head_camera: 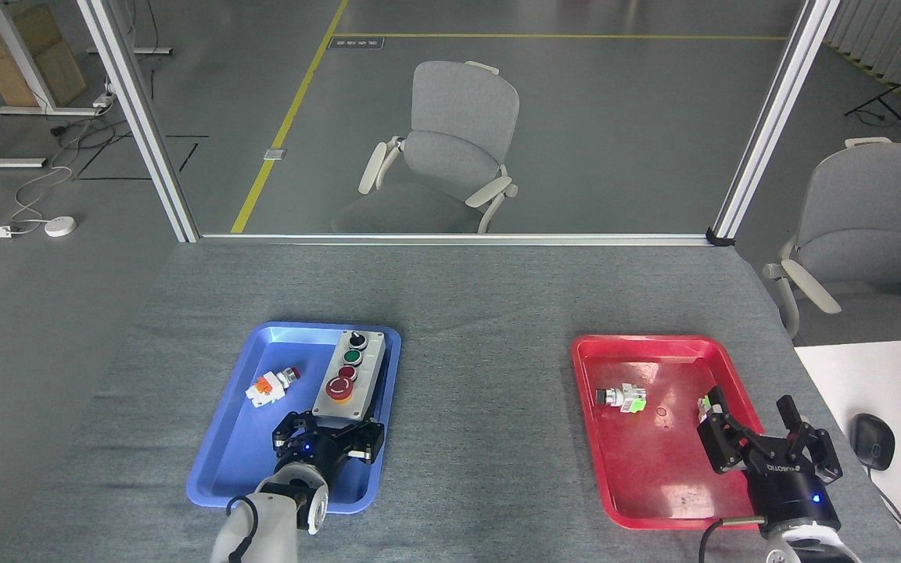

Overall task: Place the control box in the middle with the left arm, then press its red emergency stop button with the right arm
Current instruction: 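Slide the control box with the left gripper off the blue tray toward the table middle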

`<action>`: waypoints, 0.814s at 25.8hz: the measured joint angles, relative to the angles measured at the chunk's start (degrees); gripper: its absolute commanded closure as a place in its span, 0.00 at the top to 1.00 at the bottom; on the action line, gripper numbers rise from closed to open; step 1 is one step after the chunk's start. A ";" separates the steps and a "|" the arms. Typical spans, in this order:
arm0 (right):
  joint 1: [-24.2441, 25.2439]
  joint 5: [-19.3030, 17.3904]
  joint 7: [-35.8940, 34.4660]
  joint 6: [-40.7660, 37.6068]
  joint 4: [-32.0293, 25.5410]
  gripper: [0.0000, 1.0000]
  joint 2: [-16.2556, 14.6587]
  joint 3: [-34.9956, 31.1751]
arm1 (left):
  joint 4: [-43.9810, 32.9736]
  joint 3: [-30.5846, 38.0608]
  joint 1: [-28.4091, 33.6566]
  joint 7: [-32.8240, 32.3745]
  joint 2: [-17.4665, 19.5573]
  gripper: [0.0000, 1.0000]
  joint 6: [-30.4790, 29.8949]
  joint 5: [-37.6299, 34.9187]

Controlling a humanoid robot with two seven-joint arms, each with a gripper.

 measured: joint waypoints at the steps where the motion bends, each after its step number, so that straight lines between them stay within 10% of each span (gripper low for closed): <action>1: -0.01 0.00 -0.01 -0.08 0.00 0.99 -0.02 0.01 | -1.48 0.07 -0.14 -0.01 0.12 0.00 0.00 0.70; 11: -0.06 -0.01 -0.05 -0.25 0.00 0.99 -0.06 -0.05 | -21.05 -2.77 5.04 -1.87 0.17 0.00 -0.62 7.73; 21: -0.06 -0.01 -0.14 -0.03 0.00 0.99 -0.06 -0.06 | -13.02 -12.33 2.73 -1.96 -6.88 0.00 0.45 7.43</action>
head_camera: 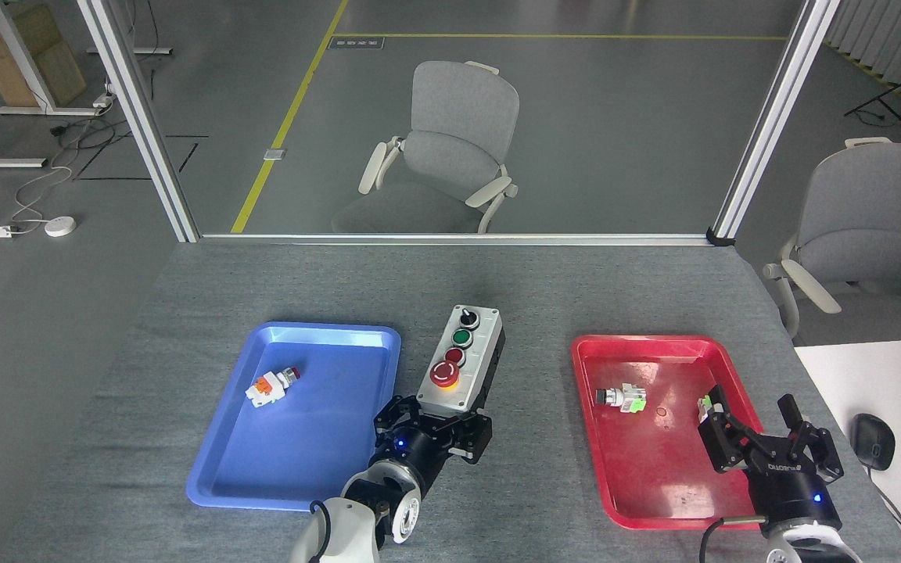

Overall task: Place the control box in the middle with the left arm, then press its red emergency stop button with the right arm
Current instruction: 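Slide the control box with the left gripper off the blue tray toward the table middle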

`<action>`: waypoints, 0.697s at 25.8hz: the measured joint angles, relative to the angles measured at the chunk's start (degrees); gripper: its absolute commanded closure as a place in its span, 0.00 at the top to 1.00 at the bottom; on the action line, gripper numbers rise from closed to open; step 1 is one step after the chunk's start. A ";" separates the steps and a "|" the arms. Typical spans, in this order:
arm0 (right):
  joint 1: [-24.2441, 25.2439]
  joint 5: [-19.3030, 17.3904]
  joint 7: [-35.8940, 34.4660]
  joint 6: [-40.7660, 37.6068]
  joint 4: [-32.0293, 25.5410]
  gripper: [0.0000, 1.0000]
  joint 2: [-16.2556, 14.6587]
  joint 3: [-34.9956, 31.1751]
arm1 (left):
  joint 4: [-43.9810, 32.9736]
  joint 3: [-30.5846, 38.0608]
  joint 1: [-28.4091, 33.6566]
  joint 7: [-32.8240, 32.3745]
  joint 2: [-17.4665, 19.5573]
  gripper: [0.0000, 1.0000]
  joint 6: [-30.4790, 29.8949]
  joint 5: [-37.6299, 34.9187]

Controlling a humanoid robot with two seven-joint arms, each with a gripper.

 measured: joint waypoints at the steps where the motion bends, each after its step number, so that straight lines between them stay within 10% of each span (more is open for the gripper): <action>1: 0.00 0.00 0.00 0.11 0.00 0.99 0.03 0.00 | 1.02 -1.41 -0.84 0.06 -0.20 0.00 0.52 -0.02; 13: -0.02 0.39 -0.34 0.04 0.03 0.99 -0.33 0.05 | 13.27 -14.21 -3.44 0.68 -0.67 0.00 4.79 0.01; 16: -0.15 1.15 0.22 0.34 0.07 0.97 -0.50 0.13 | 13.87 -15.13 -3.40 0.76 -0.66 0.68 5.22 0.16; 18: -0.16 1.68 0.43 0.43 0.09 0.97 -0.61 0.21 | 13.81 -15.25 -3.39 0.36 -0.63 0.97 5.35 0.24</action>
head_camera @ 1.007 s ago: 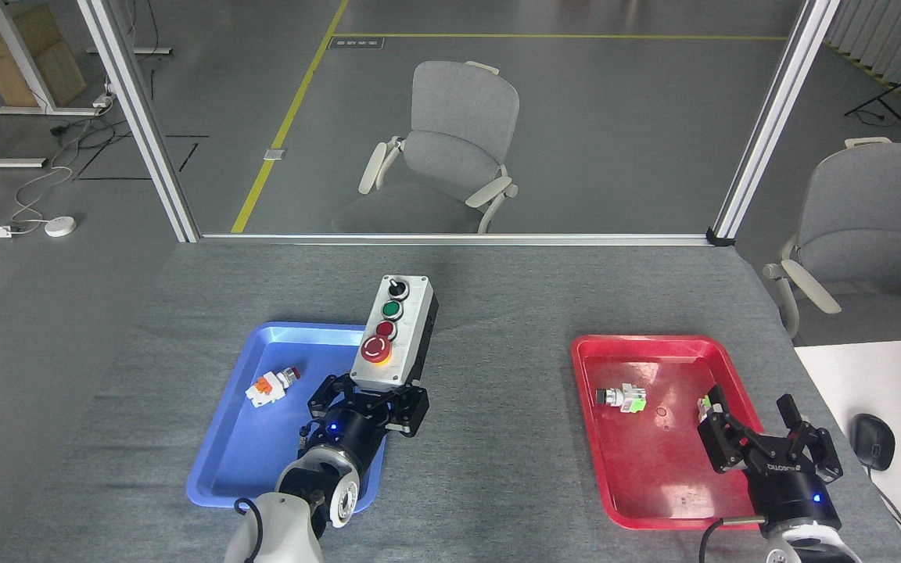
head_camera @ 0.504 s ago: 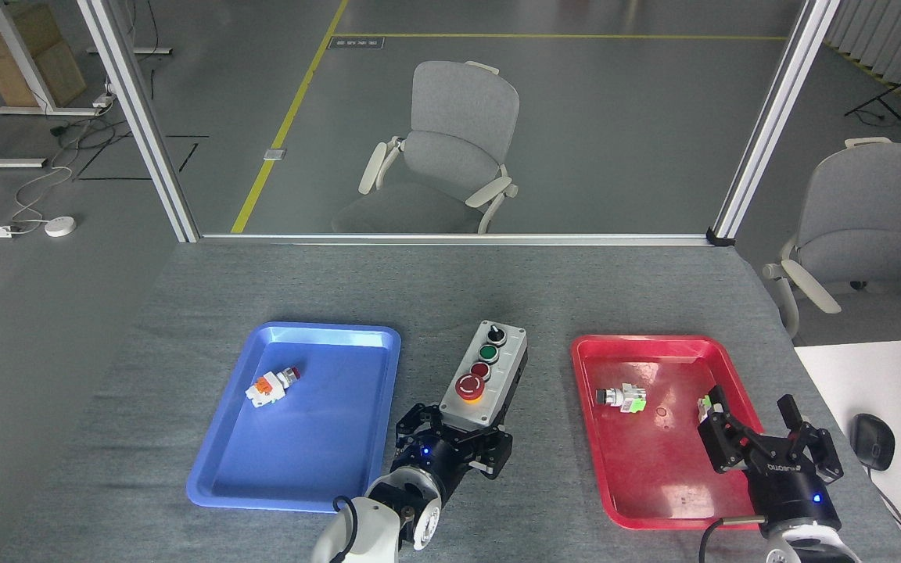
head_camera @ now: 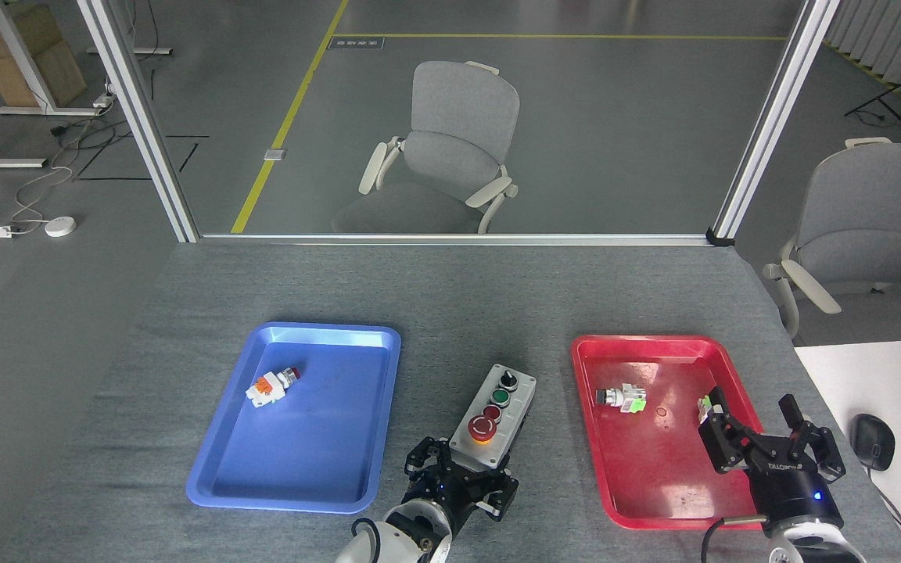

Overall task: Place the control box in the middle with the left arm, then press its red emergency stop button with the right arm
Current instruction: 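Slide the control box with the left gripper off the blue tray toward the table middle, then release the control box and withdraw the left gripper toward the robot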

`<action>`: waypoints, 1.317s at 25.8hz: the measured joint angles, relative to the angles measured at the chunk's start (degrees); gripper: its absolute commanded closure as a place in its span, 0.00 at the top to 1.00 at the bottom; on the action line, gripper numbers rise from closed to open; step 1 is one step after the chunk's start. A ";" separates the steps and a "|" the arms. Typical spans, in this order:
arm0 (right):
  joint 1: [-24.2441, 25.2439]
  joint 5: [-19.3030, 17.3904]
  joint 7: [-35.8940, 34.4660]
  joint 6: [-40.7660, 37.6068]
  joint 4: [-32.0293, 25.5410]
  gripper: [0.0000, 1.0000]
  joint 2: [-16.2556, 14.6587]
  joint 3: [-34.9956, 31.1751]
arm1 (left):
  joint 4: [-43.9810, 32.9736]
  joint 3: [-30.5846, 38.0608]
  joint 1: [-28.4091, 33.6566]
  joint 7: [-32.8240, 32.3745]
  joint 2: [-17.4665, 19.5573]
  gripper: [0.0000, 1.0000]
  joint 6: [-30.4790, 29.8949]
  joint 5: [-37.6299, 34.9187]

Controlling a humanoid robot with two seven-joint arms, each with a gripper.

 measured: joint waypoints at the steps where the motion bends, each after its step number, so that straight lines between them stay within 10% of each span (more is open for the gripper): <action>1: 0.00 0.20 0.06 0.06 0.01 0.97 -0.04 0.05 | -0.17 0.02 0.06 -0.30 0.02 0.97 0.10 0.10; 6: -0.19 0.63 0.35 0.13 0.26 0.96 -0.74 0.29 | -6.52 0.30 2.67 -0.35 2.31 0.98 -0.72 0.61; 19: -0.28 0.82 -0.10 0.16 0.45 0.98 -4.84 3.71 | -41.52 14.43 24.93 -0.34 23.83 0.99 -11.66 1.93; 28: 0.04 0.01 0.28 1.32 0.31 0.98 -7.08 4.41 | -48.66 36.37 33.30 0.59 23.39 0.99 -24.34 3.15; 34: 0.31 -0.30 0.79 0.99 -0.82 0.42 -7.19 6.27 | -48.35 41.00 30.11 0.69 22.48 0.99 -22.58 6.50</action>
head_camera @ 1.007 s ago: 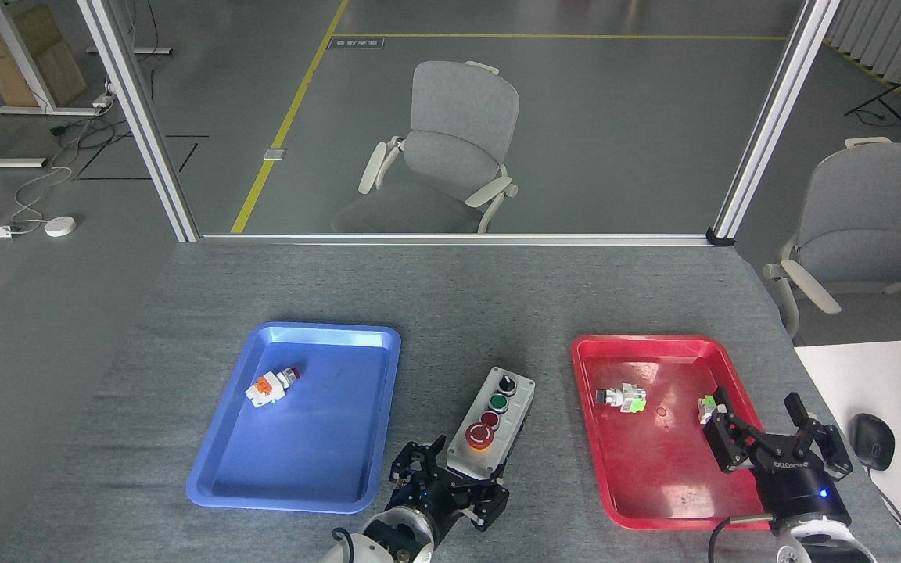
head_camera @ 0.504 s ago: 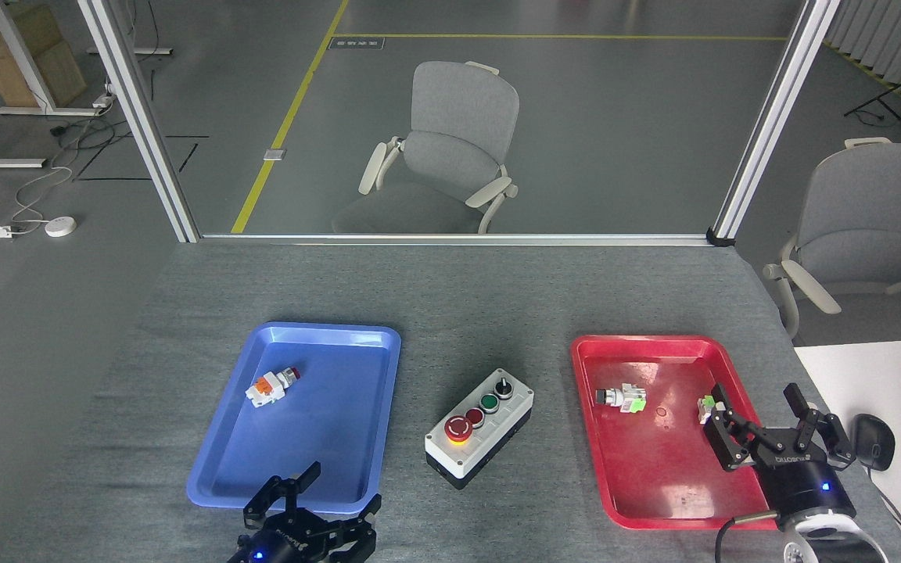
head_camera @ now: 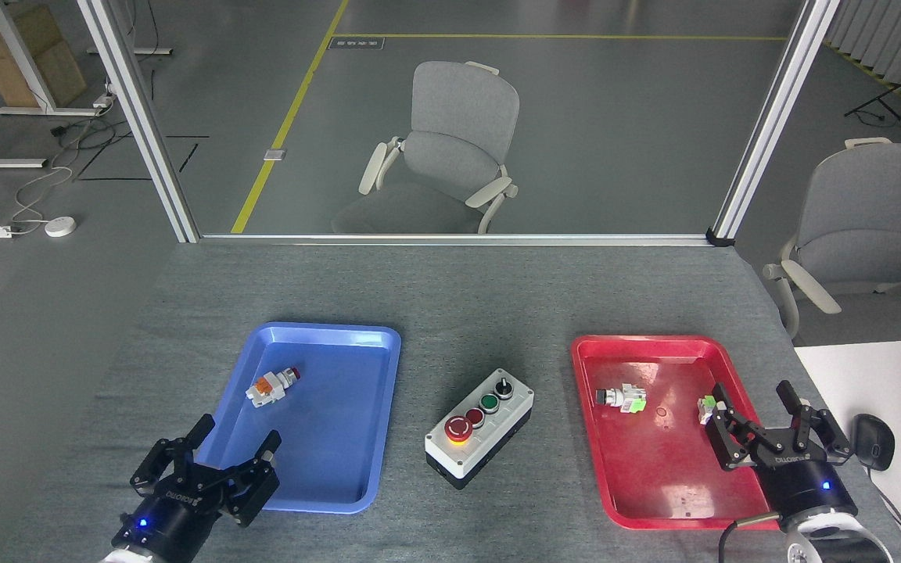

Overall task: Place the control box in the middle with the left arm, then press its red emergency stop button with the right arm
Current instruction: 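Release the control box and withdraw the left gripper toward the robot, then move the right gripper over the control box's red stop button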

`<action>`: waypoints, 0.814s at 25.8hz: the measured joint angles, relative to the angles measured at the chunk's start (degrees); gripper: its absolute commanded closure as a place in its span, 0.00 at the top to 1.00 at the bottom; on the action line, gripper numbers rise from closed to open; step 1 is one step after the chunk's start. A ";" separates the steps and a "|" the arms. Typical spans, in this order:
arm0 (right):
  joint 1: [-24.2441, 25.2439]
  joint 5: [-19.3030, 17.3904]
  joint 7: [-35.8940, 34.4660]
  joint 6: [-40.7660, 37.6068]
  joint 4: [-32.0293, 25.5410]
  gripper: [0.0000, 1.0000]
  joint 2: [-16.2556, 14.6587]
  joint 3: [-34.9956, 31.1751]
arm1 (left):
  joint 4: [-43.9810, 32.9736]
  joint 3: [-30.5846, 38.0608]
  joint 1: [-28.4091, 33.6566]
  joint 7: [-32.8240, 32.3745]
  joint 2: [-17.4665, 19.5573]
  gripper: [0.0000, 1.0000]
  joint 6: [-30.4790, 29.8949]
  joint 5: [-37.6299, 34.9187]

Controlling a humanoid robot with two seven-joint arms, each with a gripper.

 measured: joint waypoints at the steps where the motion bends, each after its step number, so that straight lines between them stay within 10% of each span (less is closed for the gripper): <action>1: 0.00 -0.02 0.72 0.03 -0.25 0.30 0.00 0.41 | 0.10 0.27 -0.60 0.00 -0.20 0.99 0.89 0.25; 4: 0.00 -0.15 3.71 0.03 -1.58 0.00 0.09 1.58 | 0.26 0.64 -2.07 -0.02 -1.02 0.99 2.98 0.62; 21: -5.42 -0.75 12.60 0.38 -8.85 0.00 8.48 15.56 | 0.88 0.57 -8.04 -0.82 -4.66 0.99 4.72 0.71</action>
